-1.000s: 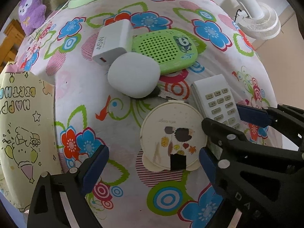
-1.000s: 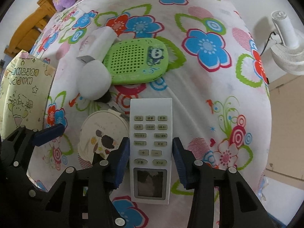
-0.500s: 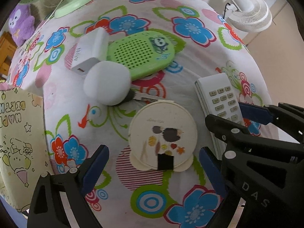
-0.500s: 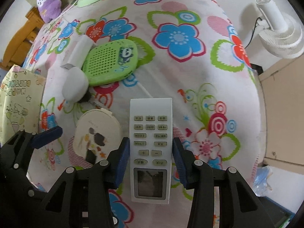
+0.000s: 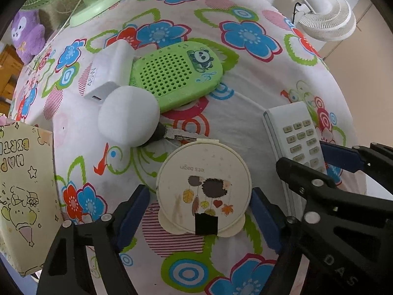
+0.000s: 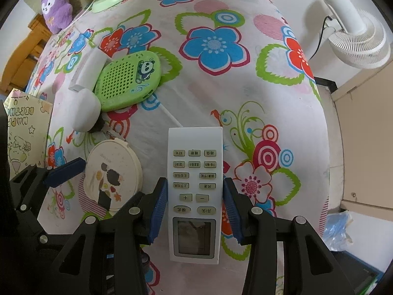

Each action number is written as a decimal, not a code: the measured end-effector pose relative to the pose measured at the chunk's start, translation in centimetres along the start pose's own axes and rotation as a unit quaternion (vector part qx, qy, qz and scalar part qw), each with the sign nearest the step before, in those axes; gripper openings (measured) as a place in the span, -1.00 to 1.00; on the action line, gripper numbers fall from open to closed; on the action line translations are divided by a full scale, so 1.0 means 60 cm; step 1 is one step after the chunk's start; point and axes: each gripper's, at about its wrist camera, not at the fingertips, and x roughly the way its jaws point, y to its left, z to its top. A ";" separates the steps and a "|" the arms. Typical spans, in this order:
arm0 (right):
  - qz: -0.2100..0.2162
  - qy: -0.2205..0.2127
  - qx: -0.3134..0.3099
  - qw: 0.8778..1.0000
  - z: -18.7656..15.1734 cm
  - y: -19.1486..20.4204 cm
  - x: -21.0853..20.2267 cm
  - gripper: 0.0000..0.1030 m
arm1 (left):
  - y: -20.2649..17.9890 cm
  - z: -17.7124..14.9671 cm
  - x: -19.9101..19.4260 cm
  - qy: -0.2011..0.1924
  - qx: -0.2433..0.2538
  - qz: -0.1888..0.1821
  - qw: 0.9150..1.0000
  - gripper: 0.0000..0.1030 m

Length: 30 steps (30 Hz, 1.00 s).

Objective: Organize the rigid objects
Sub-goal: 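Close the left tool on the round cream picture disc while the right tool holds the remote, then carry the cream disc with the left tool while the right tool carries the remote toward the yellow box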

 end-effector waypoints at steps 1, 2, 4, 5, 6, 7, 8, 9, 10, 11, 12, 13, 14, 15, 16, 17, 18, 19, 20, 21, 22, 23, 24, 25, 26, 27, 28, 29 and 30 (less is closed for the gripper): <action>-0.001 0.000 0.001 1.000 0.000 0.000 0.001 -0.06 | -0.006 0.001 -0.001 -0.001 0.004 -0.001 1.000 0.49; -0.002 -0.001 0.002 1.000 0.001 0.001 0.002 -0.06 | -0.008 0.002 -0.002 -0.002 0.006 0.000 1.000 0.49; -0.006 -0.001 0.003 1.000 0.001 0.002 0.006 -0.04 | -0.013 0.004 0.000 -0.004 0.004 0.000 1.000 0.49; -0.012 -0.004 0.002 1.000 0.001 0.005 0.006 -0.04 | -0.013 -0.003 -0.006 -0.005 0.004 -0.001 1.000 0.49; -0.016 -0.006 0.000 1.000 0.002 0.008 0.007 -0.02 | -0.015 -0.009 -0.008 -0.007 0.006 -0.001 1.000 0.49; -0.020 -0.008 -0.001 1.000 0.001 0.009 0.007 -0.01 | -0.014 -0.012 -0.010 -0.009 0.006 0.000 1.000 0.48; -0.025 -0.009 -0.002 1.000 0.001 0.011 0.008 -0.02 | -0.017 -0.017 -0.012 -0.010 0.007 0.000 1.000 0.48; -0.032 -0.009 -0.005 0.999 0.001 0.013 0.008 -0.07 | -0.018 -0.019 -0.012 -0.008 0.008 0.000 1.000 0.48; -0.034 -0.008 -0.008 0.999 0.001 0.014 0.009 -0.08 | -0.020 -0.020 -0.012 -0.004 0.007 -0.003 1.000 0.47; -0.035 -0.008 -0.009 0.999 0.001 0.016 0.009 -0.08 | -0.003 -0.030 -0.017 -0.003 0.006 -0.007 1.000 0.47; -0.033 -0.006 -0.008 0.999 0.002 0.018 0.009 -0.08 | 0.003 -0.036 -0.022 -0.003 0.005 -0.009 1.000 0.47; -0.032 -0.004 -0.008 0.999 0.001 0.019 0.009 -0.08 | 0.003 -0.039 -0.025 -0.004 0.008 -0.010 1.000 0.47; -0.030 -0.002 -0.006 1.000 -0.001 0.022 0.009 -0.08 | 0.008 -0.042 -0.027 -0.004 0.009 -0.011 1.000 0.47; -0.027 0.001 -0.004 1.000 -0.002 0.023 0.008 -0.08 | 0.012 -0.046 -0.031 -0.005 0.009 -0.010 1.000 0.47; -0.025 0.002 -0.002 1.000 -0.003 0.024 0.007 -0.08 | 0.014 -0.049 -0.034 -0.005 0.008 -0.011 1.000 0.47; -0.024 0.003 -0.001 1.000 -0.005 0.027 0.005 -0.08 | 0.021 -0.052 -0.040 -0.005 0.007 -0.012 1.000 0.47; -0.024 0.001 -0.002 1.000 -0.005 0.031 0.002 -0.08 | 0.025 -0.053 -0.044 -0.005 0.005 -0.013 1.000 0.47; -0.025 -0.001 -0.004 1.000 -0.005 0.035 -0.002 -0.08 | 0.029 -0.055 -0.049 -0.005 0.003 -0.014 1.000 0.47; -0.026 -0.003 -0.007 1.000 -0.004 0.038 -0.006 -0.08 | 0.034 -0.055 -0.052 -0.006 0.002 -0.014 1.000 0.47; -0.026 -0.005 -0.009 1.000 -0.003 0.043 -0.011 -0.08 | 0.039 -0.055 -0.058 -0.009 0.001 -0.014 1.000 0.47; -0.027 -0.008 -0.010 1.000 -0.002 0.047 -0.016 -0.08 | 0.044 -0.057 -0.065 -0.012 0.001 -0.013 1.000 0.47; -0.027 -0.011 -0.012 0.999 -0.002 0.052 -0.021 -0.08 | 0.048 -0.057 -0.071 -0.014 0.001 -0.012 1.000 0.47; -0.028 -0.013 -0.013 0.999 0.000 0.056 -0.027 -0.08 | 0.053 -0.058 -0.077 -0.017 0.002 -0.011 1.000 0.47; -0.028 -0.016 -0.013 0.999 0.002 0.059 -0.032 -0.08 | 0.058 -0.059 -0.084 -0.021 0.002 -0.010 1.000 0.47; -0.028 -0.020 -0.013 0.999 0.004 0.064 -0.039 -0.08 | 0.061 -0.062 -0.092 -0.023 0.002 -0.009 1.000 0.47; -0.028 -0.022 -0.014 0.999 0.003 0.064 -0.043 -0.08 | 0.063 -0.064 -0.098 -0.026 0.002 -0.009 1.000 0.47; -0.028 -0.025 -0.015 0.999 0.004 0.067 -0.049 -0.08 | 0.068 -0.066 -0.106 -0.029 0.001 -0.008 1.000 0.47; -0.029 -0.028 -0.016 0.999 0.005 0.071 -0.055 -0.08 | 0.073 -0.068 -0.112 -0.031 0.001 -0.008 0.999 0.47; -0.030 -0.031 -0.017 0.999 0.005 0.075 -0.061 -0.08 | 0.078 -0.069 -0.118 -0.033 0.000 -0.008 0.999 0.47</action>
